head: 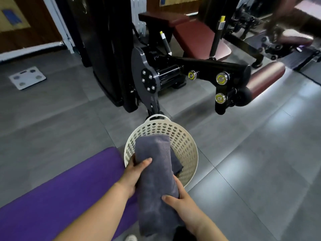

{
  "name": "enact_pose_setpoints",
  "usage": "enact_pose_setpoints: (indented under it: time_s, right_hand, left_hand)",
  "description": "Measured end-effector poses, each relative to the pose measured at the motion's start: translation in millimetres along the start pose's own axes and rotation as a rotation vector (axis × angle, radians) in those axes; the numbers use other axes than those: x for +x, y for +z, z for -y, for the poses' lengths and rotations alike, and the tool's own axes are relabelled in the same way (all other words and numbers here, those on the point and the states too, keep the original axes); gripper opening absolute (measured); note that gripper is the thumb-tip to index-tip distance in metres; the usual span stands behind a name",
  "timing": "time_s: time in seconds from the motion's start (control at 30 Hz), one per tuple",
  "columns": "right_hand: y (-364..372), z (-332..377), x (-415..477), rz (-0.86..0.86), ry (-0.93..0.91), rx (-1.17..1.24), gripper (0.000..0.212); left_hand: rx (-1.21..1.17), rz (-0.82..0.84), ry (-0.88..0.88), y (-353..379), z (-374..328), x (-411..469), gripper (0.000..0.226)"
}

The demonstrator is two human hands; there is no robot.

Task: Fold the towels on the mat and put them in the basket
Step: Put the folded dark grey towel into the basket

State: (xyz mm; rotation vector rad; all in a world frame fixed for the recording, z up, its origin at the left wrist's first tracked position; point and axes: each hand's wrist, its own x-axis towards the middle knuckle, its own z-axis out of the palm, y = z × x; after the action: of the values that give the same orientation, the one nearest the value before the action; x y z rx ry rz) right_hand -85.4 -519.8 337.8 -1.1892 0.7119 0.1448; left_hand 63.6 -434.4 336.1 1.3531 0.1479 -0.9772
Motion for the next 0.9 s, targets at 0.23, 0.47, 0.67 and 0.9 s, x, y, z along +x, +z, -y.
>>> enact_pose_setpoints:
  time_s: [0.23,0.47,0.67,0.9]
  right_hand:
    - [-100.4,5.1,114.3,0.143,0.155,-0.156,0.061]
    - [-191.3,-48.2,273.7,0.051,0.348,-0.352,0.047]
    - [-211.0,-143.8,388.4,-0.016,0.485,-0.367,0.04]
    - [-199.2,-222.5,460.1,0.036,0.531,-0.452,0.056]
  left_hand:
    - [-0.083,-0.289,0.029,38.2,50.8,95.9,0.055]
    - [0.761,-0.692,-0.086,25.3,160.2,178.0,0.045]
    - [1.236,-0.904,-0.224,-28.1,255.9,225.2,0.054]
    - [1.305,-1.06,0.037,-39.5,304.8,235.6,0.059]
